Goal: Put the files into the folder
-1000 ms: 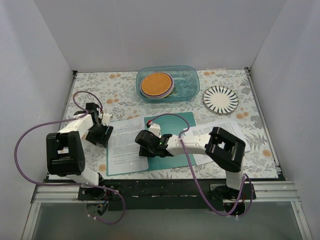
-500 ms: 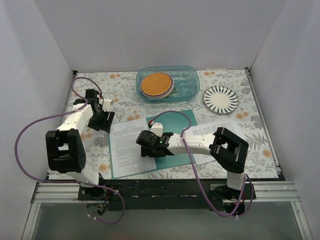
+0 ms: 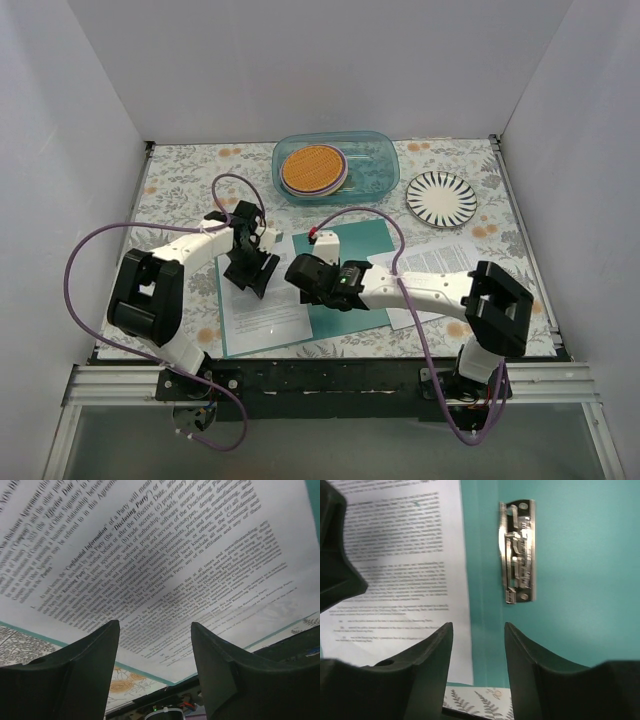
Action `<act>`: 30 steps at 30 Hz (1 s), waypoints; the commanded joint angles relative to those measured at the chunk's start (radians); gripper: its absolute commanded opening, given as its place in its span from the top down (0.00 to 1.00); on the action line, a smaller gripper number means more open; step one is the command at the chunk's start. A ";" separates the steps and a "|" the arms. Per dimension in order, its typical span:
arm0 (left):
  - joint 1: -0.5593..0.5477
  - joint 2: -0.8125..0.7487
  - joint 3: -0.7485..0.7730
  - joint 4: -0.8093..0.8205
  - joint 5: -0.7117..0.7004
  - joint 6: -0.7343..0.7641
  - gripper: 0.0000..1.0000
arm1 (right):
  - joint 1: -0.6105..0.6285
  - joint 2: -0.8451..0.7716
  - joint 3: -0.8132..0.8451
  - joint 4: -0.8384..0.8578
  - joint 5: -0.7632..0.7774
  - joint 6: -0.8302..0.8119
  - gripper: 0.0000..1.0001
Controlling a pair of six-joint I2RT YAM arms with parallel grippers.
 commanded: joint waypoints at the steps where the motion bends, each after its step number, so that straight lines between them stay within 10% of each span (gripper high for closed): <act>1: -0.005 0.010 -0.056 0.057 -0.031 -0.011 0.42 | -0.022 -0.121 -0.106 -0.028 0.129 -0.028 0.51; 30: 0.006 0.150 0.071 0.263 -0.401 0.111 0.45 | -0.321 0.123 -0.023 0.217 0.063 -0.284 0.86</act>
